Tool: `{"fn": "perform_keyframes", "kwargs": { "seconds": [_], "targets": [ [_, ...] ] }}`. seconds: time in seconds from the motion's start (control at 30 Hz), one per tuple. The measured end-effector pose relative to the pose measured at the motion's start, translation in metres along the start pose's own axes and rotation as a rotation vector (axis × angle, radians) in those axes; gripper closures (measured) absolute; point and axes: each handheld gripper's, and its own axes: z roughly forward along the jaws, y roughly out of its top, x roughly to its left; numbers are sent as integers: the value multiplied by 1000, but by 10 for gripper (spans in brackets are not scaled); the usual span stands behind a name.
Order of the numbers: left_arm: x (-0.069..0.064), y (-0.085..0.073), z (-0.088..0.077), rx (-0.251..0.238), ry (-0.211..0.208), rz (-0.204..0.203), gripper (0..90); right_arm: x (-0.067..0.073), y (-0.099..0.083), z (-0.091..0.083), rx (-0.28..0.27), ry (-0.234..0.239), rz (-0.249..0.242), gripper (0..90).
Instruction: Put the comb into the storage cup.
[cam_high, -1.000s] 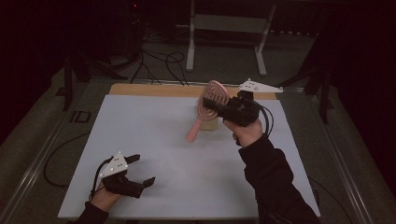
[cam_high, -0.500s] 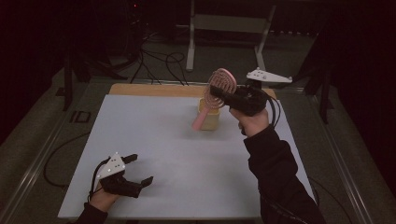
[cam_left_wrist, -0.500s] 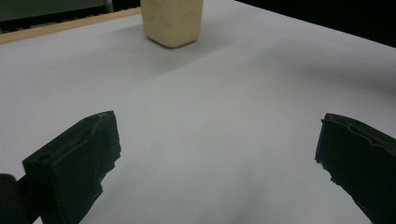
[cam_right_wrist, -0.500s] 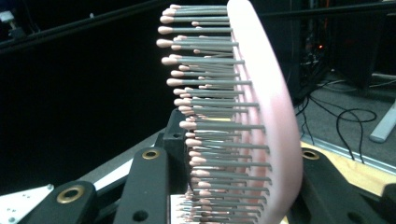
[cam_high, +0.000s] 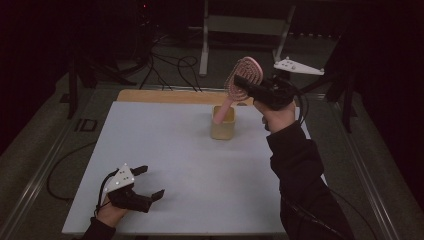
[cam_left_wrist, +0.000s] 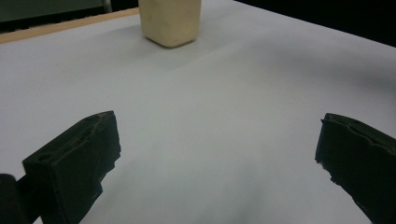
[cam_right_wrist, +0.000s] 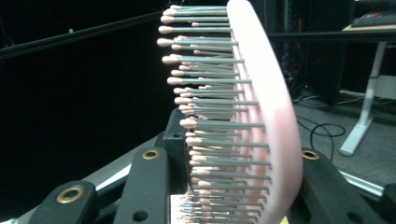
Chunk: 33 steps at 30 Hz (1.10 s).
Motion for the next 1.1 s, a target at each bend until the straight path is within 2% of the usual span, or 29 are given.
{"fn": "perform_keyframes", "kwargs": {
  "seconds": [0.2, 0.6, 0.9, 1.1],
  "targets": [
    [-1, 0, 0, -1, 0, 1, 3, -8, 6, 1, -10, -25, -6, 641],
    [-1, 0, 1, -2, -1, 5, 3, -24, 3, 11, -19, -77, -11, 642],
    [-1, -1, 0, -2, -5, 8, 3, -36, -5, 22, -30, -106, -11, 642],
    [-2, -1, 2, 1, -10, 6, 3, -44, -16, 29, -37, -121, 13, 642]
  ]
}}
